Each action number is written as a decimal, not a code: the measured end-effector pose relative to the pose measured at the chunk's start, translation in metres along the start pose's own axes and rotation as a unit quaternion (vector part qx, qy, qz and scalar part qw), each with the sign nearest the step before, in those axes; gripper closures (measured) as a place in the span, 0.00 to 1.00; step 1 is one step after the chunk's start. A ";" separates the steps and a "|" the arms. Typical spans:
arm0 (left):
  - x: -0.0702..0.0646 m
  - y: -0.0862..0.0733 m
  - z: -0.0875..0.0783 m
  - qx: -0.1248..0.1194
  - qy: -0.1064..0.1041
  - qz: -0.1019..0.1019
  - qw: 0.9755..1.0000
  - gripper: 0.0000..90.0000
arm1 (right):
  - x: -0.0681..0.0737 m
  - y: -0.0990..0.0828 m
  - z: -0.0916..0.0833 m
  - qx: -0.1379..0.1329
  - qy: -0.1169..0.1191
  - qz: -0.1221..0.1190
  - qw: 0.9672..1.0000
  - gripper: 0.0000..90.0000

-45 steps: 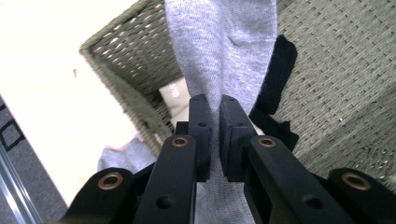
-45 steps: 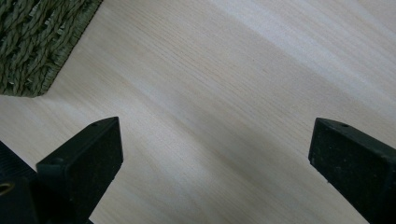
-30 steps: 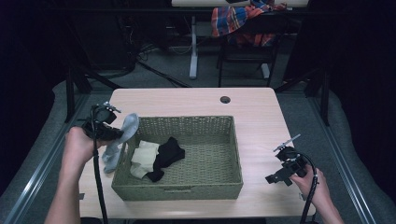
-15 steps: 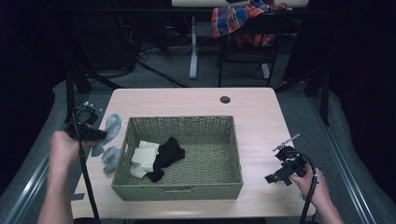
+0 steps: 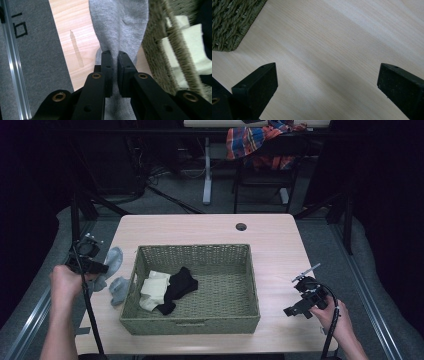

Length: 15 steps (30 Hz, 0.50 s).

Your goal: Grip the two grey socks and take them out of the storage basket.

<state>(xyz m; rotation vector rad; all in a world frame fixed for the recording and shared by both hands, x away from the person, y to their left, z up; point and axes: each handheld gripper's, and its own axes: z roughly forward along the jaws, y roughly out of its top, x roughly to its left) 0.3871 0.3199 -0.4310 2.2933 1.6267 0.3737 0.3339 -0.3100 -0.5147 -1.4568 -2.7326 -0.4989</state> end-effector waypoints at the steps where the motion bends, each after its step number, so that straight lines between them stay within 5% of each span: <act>1: 0.001 0.000 0.002 0.004 -0.001 0.001 1.000 0.95 | 0.000 0.000 0.000 0.000 -0.003 0.000 1.000 0.03; 12: 0.007 -0.007 0.021 0.024 0.001 -0.013 1.000 0.95 | 0.001 0.001 -0.001 0.002 -0.011 -0.005 1.000 0.03; 13: 0.008 -0.008 0.023 0.025 0.002 -0.013 1.000 0.95 | 0.003 -0.001 0.002 -0.021 -0.007 0.012 1.000 0.03; 15: 0.010 -0.010 0.032 0.034 -0.001 -0.015 0.999 0.95 | 0.002 0.000 0.000 -0.007 -0.004 0.002 1.000 0.03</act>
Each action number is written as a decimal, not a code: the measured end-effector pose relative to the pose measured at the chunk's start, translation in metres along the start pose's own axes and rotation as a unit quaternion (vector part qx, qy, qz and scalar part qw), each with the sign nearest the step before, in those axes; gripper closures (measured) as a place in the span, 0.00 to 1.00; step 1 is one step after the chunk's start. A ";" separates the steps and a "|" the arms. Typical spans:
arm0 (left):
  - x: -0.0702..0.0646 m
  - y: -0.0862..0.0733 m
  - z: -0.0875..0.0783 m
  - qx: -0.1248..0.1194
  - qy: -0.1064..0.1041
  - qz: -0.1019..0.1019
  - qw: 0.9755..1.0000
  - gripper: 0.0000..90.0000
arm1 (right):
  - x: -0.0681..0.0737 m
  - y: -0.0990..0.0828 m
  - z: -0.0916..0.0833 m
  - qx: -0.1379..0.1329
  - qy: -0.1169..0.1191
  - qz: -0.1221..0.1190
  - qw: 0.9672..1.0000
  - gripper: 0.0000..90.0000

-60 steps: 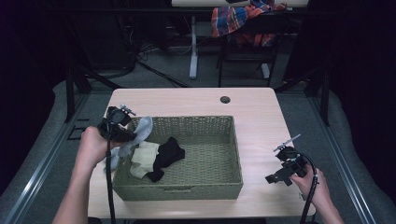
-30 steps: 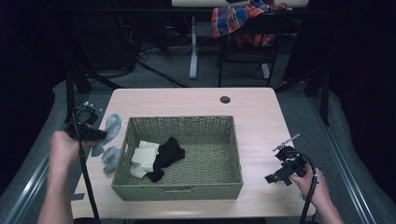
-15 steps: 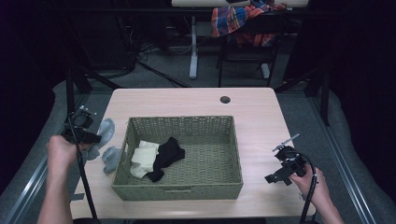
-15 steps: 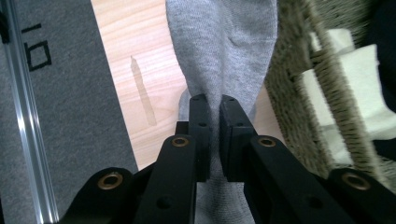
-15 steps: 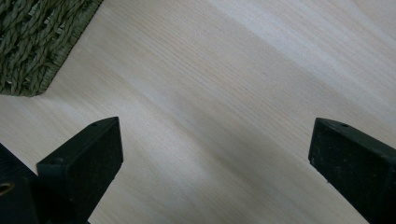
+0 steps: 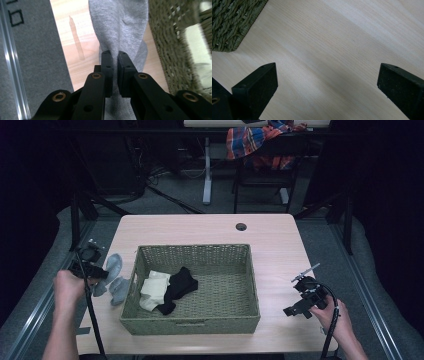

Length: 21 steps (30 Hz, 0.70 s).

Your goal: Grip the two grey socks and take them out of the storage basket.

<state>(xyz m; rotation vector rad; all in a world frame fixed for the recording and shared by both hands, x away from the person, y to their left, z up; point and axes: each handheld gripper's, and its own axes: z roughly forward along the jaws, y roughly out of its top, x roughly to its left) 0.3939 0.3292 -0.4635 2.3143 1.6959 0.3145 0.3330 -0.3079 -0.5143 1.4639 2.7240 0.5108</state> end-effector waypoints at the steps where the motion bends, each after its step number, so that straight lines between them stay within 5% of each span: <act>1: 0.000 -0.001 0.005 0.005 -0.002 -0.003 1.000 0.95 | -0.001 0.001 -0.001 0.006 0.002 -0.005 1.000 0.03; 8: 0.001 -0.006 0.039 0.055 -0.019 -0.007 0.998 0.95 | 0.000 0.001 -0.001 0.009 -0.006 -0.006 1.000 0.03; 21: 0.000 -0.008 0.054 0.067 -0.017 -0.010 0.998 0.94 | 0.002 0.002 0.000 0.003 -0.003 -0.010 1.000 0.03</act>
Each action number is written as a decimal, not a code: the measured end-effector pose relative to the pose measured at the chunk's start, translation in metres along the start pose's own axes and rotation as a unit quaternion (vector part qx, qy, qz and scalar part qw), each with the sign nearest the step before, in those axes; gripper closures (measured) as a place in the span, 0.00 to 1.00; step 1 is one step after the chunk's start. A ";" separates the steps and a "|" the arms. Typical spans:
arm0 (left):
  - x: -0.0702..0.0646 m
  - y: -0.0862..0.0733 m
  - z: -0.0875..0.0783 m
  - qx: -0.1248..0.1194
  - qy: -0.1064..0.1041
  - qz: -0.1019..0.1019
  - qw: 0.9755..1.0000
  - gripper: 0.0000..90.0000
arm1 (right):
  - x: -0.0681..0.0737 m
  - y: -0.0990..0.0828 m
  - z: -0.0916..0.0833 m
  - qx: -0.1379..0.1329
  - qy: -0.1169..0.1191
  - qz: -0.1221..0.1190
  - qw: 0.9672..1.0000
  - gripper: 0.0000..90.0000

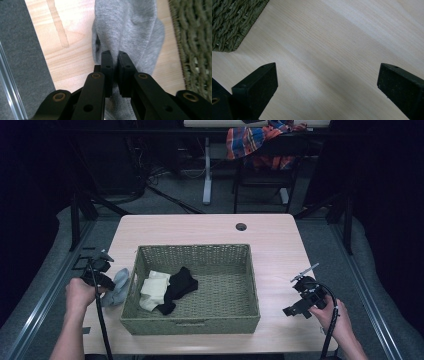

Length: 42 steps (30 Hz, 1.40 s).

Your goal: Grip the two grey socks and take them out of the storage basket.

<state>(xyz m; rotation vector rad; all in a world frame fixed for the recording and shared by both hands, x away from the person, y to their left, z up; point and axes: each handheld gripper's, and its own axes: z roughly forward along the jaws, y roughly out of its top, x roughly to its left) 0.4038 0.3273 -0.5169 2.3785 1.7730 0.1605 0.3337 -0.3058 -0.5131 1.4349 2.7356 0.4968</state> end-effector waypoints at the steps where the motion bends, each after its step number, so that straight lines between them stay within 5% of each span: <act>1: 0.001 0.000 0.002 -0.002 0.001 -0.006 1.000 0.94 | -0.001 0.001 0.000 0.007 -0.003 -0.004 1.000 0.03; 8: 0.005 0.001 0.017 0.018 -0.011 -0.015 1.000 0.88 | -0.001 0.000 0.001 0.005 0.001 0.003 1.000 0.03; 12: 0.008 0.001 0.016 0.010 -0.006 -0.019 1.000 0.81 | 0.000 0.001 0.000 0.011 -0.003 -0.001 1.000 0.03; 20: 0.014 -0.007 -0.008 -0.021 0.006 -0.044 0.999 0.35 | 0.000 0.000 -0.001 0.005 -0.009 0.000 1.000 0.03; 27: -0.002 -0.011 -0.026 -0.041 0.032 -0.037 0.998 0.05 | 0.000 0.001 -0.001 0.010 -0.004 0.000 1.000 0.03; 34: -0.017 -0.023 -0.033 -0.053 0.049 -0.030 0.997 0.00 | 0.001 0.009 0.002 0.010 0.000 -0.012 1.000 0.03; 42: -0.026 -0.067 -0.038 -0.058 0.060 -0.023 0.996 0.00 | 0.004 0.013 0.005 0.003 0.004 -0.011 1.000 0.03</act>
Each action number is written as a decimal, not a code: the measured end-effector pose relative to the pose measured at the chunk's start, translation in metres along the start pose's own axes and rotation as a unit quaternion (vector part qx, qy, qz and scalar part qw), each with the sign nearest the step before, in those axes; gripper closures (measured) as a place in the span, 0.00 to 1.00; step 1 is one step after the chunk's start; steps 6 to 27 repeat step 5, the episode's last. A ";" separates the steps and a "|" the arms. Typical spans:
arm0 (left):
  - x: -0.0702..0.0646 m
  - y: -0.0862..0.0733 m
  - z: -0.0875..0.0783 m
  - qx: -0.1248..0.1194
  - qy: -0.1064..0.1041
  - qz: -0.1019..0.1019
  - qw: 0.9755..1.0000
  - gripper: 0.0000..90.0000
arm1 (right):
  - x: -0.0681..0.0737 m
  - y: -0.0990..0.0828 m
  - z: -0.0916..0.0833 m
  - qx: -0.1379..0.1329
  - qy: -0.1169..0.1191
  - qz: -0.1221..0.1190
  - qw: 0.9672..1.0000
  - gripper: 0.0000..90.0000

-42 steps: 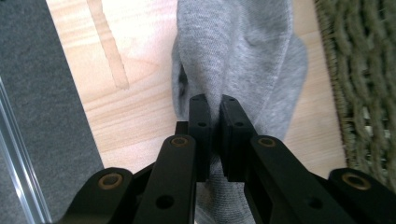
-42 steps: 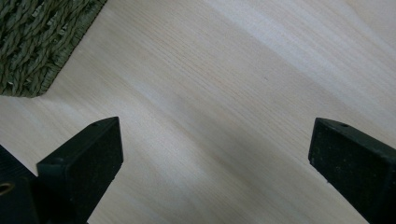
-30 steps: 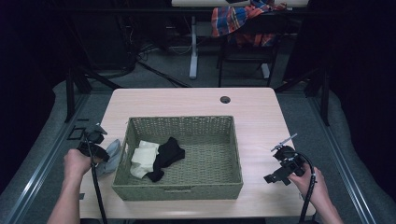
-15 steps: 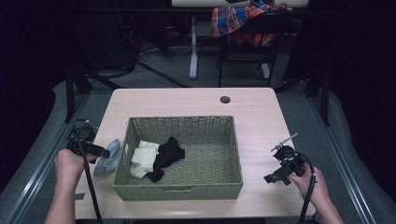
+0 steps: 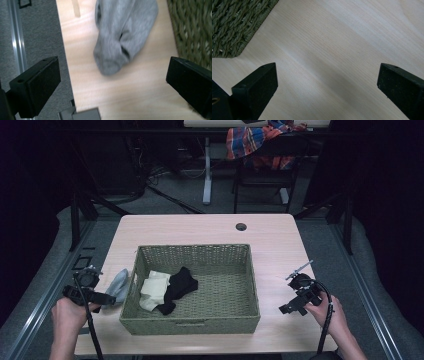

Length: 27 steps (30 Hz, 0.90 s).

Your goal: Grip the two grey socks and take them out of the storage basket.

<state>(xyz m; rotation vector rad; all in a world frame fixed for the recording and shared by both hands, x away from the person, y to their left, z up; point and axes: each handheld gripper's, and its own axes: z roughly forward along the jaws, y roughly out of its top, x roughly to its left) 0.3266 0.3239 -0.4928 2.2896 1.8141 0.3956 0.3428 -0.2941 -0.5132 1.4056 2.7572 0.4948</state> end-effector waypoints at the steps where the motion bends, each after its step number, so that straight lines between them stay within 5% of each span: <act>1: 0.000 -0.004 0.000 0.000 0.004 0.000 1.000 0.00 | 0.000 0.000 -0.001 0.009 -0.003 -0.006 1.000 0.03; 5: 0.000 -0.016 -0.002 -0.004 -0.002 -0.008 1.000 0.00 | 0.000 0.001 -0.001 0.008 0.000 -0.008 1.000 0.03; 27: 0.000 -0.016 -0.002 -0.004 -0.002 -0.008 1.000 0.00 | 0.000 0.001 -0.001 0.008 0.000 -0.008 1.000 0.03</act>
